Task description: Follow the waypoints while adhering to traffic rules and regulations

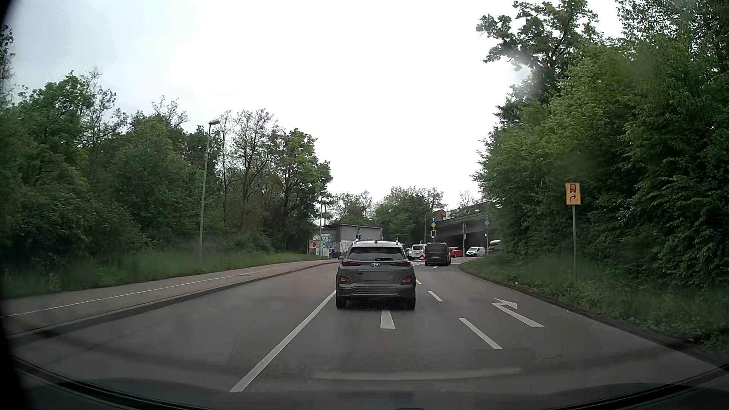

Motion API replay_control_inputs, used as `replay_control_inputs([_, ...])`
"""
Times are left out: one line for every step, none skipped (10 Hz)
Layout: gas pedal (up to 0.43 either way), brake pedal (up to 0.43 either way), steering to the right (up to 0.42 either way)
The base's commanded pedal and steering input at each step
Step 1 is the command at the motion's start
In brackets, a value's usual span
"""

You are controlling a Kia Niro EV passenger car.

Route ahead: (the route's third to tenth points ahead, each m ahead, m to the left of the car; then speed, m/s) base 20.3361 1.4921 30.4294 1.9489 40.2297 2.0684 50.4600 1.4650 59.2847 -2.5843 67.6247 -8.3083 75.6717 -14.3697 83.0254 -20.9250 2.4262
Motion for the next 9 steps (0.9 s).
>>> replay_control_inputs([0.429,0.0,-0.001])
replay_control_inputs([0.429,0.0,0.0])
replay_control_inputs([0.429,0.0,0.0])
replay_control_inputs([0.429,0.0,0.0])
replay_control_inputs([0.429,0.0,0.0])
replay_control_inputs([0.429,0.0,0.0])
replay_control_inputs([0.429,0.0,0.0])
replay_control_inputs([0.421,0.0,0.001])
replay_control_inputs([0.421,0.0,0.001])
